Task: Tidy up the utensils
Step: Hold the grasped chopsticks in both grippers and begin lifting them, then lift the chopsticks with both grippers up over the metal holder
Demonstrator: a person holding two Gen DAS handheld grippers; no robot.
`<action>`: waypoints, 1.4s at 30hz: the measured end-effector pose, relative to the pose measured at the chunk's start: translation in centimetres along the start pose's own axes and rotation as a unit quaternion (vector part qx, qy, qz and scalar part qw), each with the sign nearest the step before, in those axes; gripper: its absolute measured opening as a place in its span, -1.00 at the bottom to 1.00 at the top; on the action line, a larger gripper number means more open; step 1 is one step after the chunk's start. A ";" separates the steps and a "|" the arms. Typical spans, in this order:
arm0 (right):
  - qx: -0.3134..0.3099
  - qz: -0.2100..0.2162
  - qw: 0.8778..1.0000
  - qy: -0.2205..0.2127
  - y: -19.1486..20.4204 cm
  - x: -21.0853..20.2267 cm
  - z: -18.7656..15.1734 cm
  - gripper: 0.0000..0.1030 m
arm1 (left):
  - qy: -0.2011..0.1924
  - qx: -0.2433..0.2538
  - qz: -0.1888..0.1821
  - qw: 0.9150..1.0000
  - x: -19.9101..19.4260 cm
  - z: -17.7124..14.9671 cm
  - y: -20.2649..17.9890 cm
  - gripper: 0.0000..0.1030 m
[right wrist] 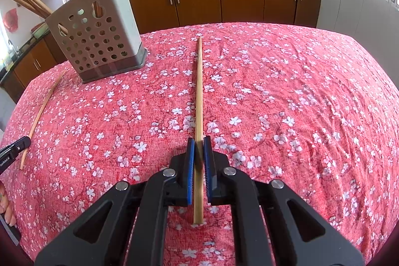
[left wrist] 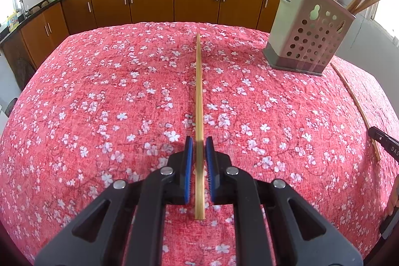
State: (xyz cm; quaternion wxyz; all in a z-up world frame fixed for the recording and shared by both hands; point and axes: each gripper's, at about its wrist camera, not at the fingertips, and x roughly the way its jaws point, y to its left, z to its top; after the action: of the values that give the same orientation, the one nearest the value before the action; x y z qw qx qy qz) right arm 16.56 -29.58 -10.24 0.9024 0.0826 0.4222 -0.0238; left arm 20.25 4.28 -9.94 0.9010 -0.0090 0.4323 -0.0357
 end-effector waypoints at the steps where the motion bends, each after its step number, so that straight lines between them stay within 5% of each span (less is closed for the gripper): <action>1: -0.002 0.000 1.000 0.000 0.0 -0.1 -0.1 -0.84 | 0.000 -0.001 0.001 1.000 -0.1 -0.2 0.0 -0.78; 9: 0.006 0.010 1.000 -0.002 -0.8 -2.3 -0.6 -0.85 | -0.001 0.000 0.003 1.000 -1.3 -1.0 0.1 -0.84; 20: 0.008 0.018 0.996 -0.087 -1.5 -8.4 1.1 -0.85 | -0.083 -0.013 -0.013 0.996 -7.5 1.5 -0.1 -0.84; 29: 0.004 0.018 0.994 -0.104 -1.1 -9.1 1.9 -0.85 | -0.109 -0.008 -0.019 0.994 -9.2 2.8 -1.0 -0.84; 42: 0.019 0.034 0.976 -0.216 -0.8 -14.6 6.0 -0.85 | -0.195 -0.010 -0.033 0.980 -15.0 6.8 -1.5 -0.85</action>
State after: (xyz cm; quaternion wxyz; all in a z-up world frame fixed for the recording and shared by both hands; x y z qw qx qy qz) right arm 11.61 -31.75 4.62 0.9709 0.1068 0.2137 -0.0181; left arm 16.13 3.76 6.07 0.9663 -0.0391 0.2479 -0.0581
